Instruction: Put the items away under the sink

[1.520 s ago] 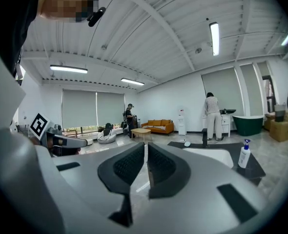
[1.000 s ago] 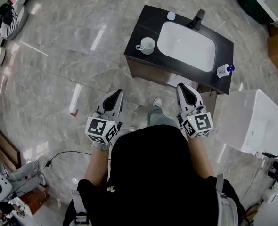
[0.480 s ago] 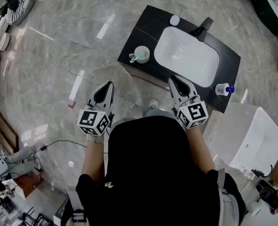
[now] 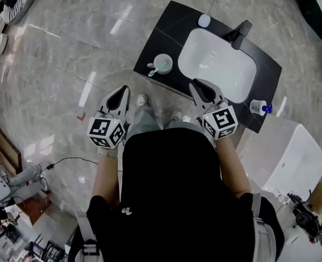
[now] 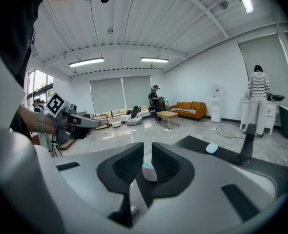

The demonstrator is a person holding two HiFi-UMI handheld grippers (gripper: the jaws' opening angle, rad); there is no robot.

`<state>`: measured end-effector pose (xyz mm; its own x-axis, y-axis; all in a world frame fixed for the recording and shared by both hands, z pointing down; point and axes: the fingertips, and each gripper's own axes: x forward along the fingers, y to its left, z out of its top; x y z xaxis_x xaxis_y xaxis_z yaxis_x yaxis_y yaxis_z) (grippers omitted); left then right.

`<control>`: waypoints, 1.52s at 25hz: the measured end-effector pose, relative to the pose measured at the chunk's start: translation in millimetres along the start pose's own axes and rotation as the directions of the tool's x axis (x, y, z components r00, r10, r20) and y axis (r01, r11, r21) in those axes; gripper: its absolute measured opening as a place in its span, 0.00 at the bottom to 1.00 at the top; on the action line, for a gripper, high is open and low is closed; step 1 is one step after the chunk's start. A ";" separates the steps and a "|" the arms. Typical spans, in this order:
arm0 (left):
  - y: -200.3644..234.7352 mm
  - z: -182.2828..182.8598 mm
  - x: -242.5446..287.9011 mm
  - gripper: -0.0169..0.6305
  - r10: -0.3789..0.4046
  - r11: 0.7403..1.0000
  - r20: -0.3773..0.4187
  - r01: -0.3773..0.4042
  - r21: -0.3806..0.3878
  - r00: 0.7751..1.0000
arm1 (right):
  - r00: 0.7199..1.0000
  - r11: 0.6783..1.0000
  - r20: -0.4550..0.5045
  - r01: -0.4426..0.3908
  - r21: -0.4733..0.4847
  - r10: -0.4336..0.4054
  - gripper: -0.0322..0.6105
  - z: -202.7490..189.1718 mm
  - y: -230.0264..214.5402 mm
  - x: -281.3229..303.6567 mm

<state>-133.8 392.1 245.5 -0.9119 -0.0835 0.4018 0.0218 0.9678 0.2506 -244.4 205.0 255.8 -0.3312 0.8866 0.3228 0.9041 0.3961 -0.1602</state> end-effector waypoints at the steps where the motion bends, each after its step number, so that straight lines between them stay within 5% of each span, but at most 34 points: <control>1: 3.8 0.6 6.2 0.06 -0.017 1.000 -0.012 0.017 0.002 1.000 | 1.000 1.000 -0.009 0.006 0.000 -0.006 0.12 -1.0 -0.1 5.2; 6: 21.8 2.6 36.5 0.06 -0.147 0.988 -0.081 0.150 0.030 0.986 | 0.998 0.998 -0.032 0.057 -0.029 -0.058 0.12 -2.5 1.3 30.7; 11: 39.0 -12.1 73.3 0.06 -0.276 0.948 -0.196 0.300 0.104 0.941 | 0.992 0.992 -0.080 0.091 -0.083 -0.097 0.15 -18.0 2.9 60.0; 21: 45.8 -71.0 131.4 0.09 -0.467 0.819 -0.420 0.560 0.126 0.778 | 0.974 0.983 -0.189 0.100 -0.154 -0.128 0.24 -63.3 22.2 107.6; 27: 49.2 -103.0 154.3 0.20 -0.518 0.746 -0.518 0.656 0.117 0.681 | 0.947 0.960 -0.269 0.102 -0.261 -0.173 0.24 -94.1 26.2 131.2; 38: 34.5 -136.7 186.5 0.25 -0.552 0.606 -0.600 0.773 0.188 0.578 | 0.926 0.888 -0.322 0.031 -0.458 -0.198 0.26 -120.8 39.5 160.8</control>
<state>-247.1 377.5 449.6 -0.2935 -0.7254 0.6226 -0.7687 0.5663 0.2973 -229.3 334.4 414.1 -0.3986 0.6654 0.6311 0.9167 0.2697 0.2947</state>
